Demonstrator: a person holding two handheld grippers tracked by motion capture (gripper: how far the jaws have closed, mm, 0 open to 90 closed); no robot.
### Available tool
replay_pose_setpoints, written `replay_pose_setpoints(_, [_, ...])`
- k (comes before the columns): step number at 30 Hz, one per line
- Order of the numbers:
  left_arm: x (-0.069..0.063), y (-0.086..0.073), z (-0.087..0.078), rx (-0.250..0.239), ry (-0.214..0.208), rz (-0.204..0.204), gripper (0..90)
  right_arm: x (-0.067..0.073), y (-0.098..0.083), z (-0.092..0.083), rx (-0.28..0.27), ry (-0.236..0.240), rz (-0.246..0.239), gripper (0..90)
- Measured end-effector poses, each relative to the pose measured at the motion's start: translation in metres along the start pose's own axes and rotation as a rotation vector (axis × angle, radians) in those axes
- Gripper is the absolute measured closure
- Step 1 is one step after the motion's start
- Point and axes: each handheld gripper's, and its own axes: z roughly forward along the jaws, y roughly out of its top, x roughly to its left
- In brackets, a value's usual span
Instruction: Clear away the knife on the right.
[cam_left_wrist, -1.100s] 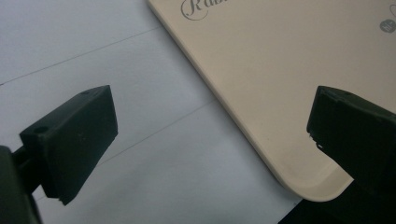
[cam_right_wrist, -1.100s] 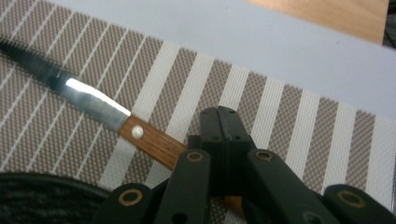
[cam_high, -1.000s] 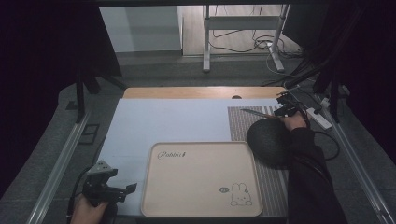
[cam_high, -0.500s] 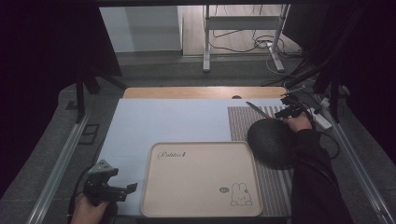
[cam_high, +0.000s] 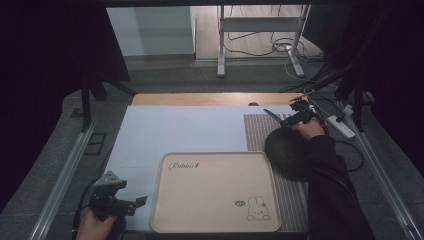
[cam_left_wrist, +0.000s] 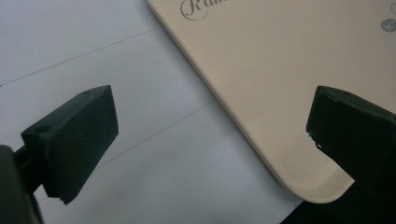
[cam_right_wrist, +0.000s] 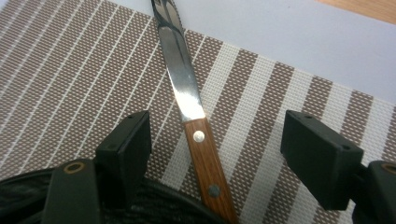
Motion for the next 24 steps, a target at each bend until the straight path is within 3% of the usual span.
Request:
replay_pose_setpoints(1, [0.0, 0.0, 0.0, 0.0, 0.0, 0.0, 2.2, 0.001, 0.001, 0.002, 0.004, -0.008, -0.007, 27.7])
replay_pose_setpoints(4, [0.0, 0.0, 0.0, -0.001, 0.0, 0.0, 2.2, 0.002, 0.001, 0.004, 0.021, -0.029, -0.046, 45.6])
replay_pose_setpoints(7, [0.0, 0.0, 0.0, -0.001, 0.001, 0.001, 2.3, 0.003, 0.002, 0.001, 0.03, -0.005, -0.083, 71.9])
replay_pose_setpoints(8, [0.0, 0.0, 0.0, -0.001, 0.001, 0.001, 2.2, 0.003, 0.002, 0.0, 0.034, 0.002, -0.092, 75.0])
replay_pose_setpoints(12, [0.0, 0.0, 0.0, 0.001, 0.002, 0.004, 2.3, 0.0, 0.0, -0.001, 0.029, -0.004, -0.118, 76.7])
replay_pose_setpoints(17, [0.0, 0.0, 0.0, -0.001, 0.001, -0.001, 2.3, -0.008, -0.002, -0.003, 0.01, 0.0, -0.111, 77.1])
replay_pose_setpoints(20, [0.0, 0.0, 0.0, 0.001, 0.002, 0.0, 2.3, -0.013, -0.003, -0.005, 0.029, -0.032, -0.137, 77.2])
replay_pose_setpoints(24, [0.0, 0.0, 0.0, 0.002, 0.003, 0.0, 2.3, -0.024, -0.008, -0.011, 0.021, -0.049, -0.118, 77.2])
